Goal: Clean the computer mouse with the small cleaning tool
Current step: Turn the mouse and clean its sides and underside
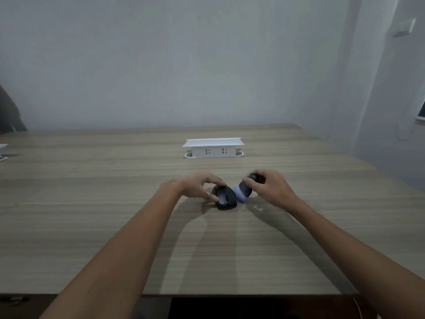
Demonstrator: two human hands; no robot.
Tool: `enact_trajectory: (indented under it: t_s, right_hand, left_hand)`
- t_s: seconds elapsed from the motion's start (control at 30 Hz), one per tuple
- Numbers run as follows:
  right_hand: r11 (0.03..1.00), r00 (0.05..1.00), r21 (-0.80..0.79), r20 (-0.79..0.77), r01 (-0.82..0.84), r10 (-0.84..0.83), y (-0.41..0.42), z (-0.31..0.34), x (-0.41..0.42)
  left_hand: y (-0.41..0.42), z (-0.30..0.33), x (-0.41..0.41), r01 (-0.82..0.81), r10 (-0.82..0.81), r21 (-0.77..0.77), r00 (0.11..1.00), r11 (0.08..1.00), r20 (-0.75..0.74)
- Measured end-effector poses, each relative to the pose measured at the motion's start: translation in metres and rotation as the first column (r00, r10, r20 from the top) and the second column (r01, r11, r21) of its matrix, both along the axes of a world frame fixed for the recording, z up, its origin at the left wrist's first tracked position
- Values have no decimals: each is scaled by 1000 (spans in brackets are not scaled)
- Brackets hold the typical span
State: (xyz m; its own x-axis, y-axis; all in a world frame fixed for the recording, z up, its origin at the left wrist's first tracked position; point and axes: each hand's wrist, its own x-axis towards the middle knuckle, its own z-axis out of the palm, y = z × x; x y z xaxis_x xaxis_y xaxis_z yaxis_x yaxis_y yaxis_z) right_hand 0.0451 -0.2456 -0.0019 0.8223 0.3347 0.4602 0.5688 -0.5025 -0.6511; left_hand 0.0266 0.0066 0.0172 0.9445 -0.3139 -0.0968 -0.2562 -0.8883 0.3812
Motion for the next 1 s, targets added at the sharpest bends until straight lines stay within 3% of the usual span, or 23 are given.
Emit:
enact_trajectory:
  t_s: [0.17,0.27,0.37,0.47,0.57,0.63,0.7,0.8,0.93,1.0]
  right_hand:
    - [991,989,67,-84,-120,125,-7,0,-16]
    - [997,996,4,-44,-75,75,-11,-4,-13]
    - [993,994,77,-61,-86,91,-12,-1,-16]
    - [983,980,0,-82,-182,182,-7,2,-21]
    - [992,996,-92,-38,-82,79,-8,3,-9]
    - [998,998,-58,-57,-39,36,-8,6,-6]
    - [996,989,1,-118,-88,87,-6,11,-10]
    - [988,972,-50,-191,-146,134,1,13,-16]
    - [994,999,-107,-41,13,-18,1,17,-7]
    - [997,998,-68,-54,-44,41,4,19,-11]
  left_hand:
    - [3,-7,4,-24,25,-55,1000,998,12]
    - [-1,-5,2,-62,64,-85,998,994,24]
    - [-3,-7,3,-77,81,-94,996,993,37]
    - [-4,-9,4,-91,96,-95,994,991,59]
    - [-7,-8,4,-98,104,-91,993,991,63]
    - [-10,-6,3,-101,107,-93,993,991,57]
    - [-9,-7,4,-103,107,-78,993,992,58]
    - [-9,-7,3,-98,104,-84,993,992,64]
    - [-10,-7,0,-107,114,-101,991,989,71]
    - [-10,-8,1,-100,108,-99,991,990,76]
